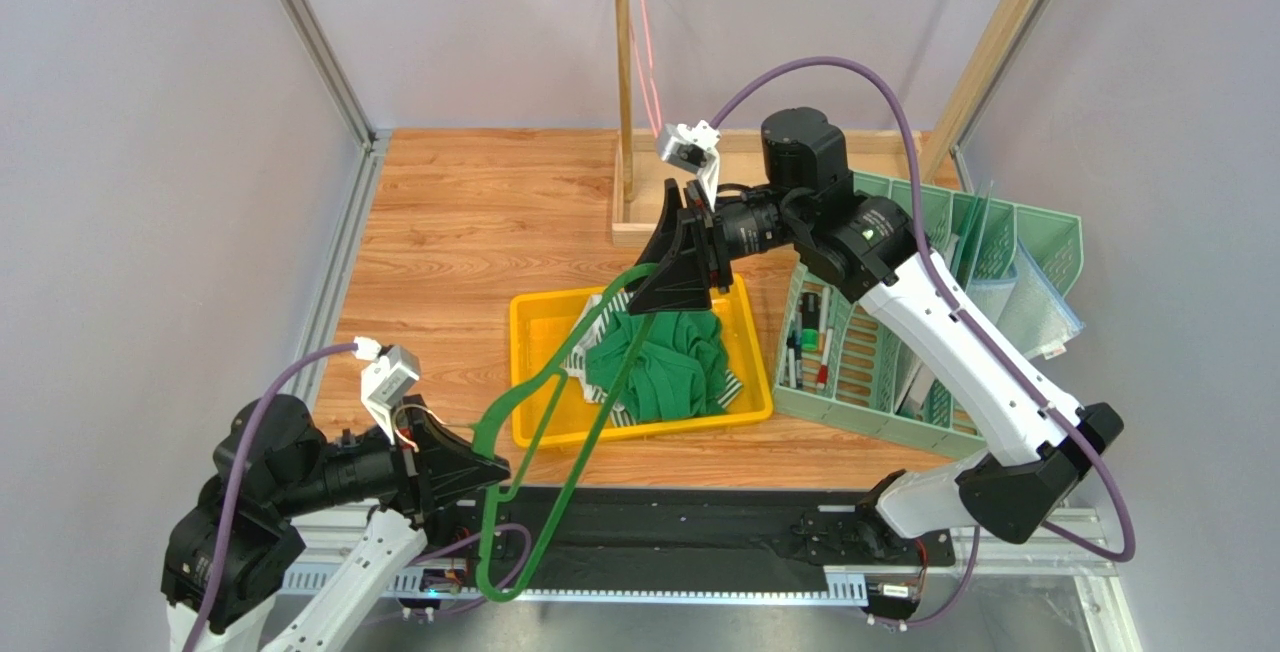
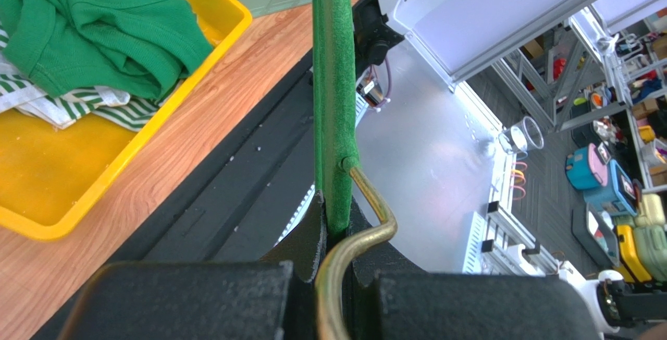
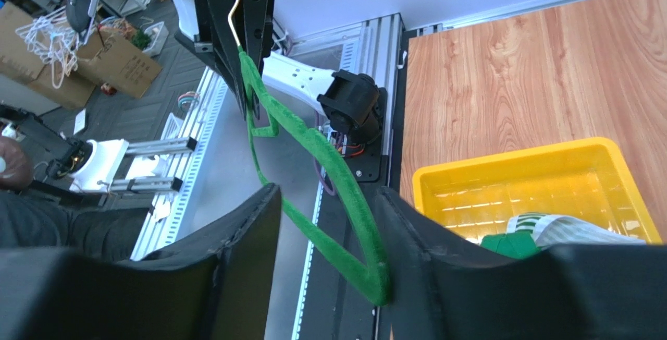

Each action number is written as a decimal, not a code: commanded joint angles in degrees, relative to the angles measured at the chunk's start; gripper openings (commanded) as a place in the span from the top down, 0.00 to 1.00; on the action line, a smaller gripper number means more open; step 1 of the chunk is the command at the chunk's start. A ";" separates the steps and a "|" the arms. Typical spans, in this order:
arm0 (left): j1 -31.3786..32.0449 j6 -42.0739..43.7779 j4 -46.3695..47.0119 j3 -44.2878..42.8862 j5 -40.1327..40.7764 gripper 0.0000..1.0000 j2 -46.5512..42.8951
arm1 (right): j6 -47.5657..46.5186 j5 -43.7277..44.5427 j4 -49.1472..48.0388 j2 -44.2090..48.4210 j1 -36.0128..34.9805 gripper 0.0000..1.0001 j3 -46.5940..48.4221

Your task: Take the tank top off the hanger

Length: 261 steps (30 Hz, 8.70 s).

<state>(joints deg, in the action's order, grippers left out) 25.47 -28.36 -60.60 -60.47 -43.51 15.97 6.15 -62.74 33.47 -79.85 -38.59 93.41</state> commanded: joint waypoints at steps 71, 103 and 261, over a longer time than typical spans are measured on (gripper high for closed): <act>0.10 0.14 15.16 -11.34 19.08 0.18 19.98 | -2.73 20.65 2.56 38.54 3.78 1.00 -24.67; 0.10 -0.82 16.38 -4.57 5.99 0.30 16.73 | -0.35 15.54 2.83 42.50 3.78 1.00 -24.06; 0.01 -0.56 -2.86 -7.38 35.68 0.10 -3.84 | 33.66 112.39 -50.61 9.72 4.13 1.00 -16.06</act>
<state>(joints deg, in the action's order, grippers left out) 25.56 -28.84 -63.51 -67.88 -7.99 11.84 35.31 46.57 -17.37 -70.26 -34.68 76.53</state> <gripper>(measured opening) 0.902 0.023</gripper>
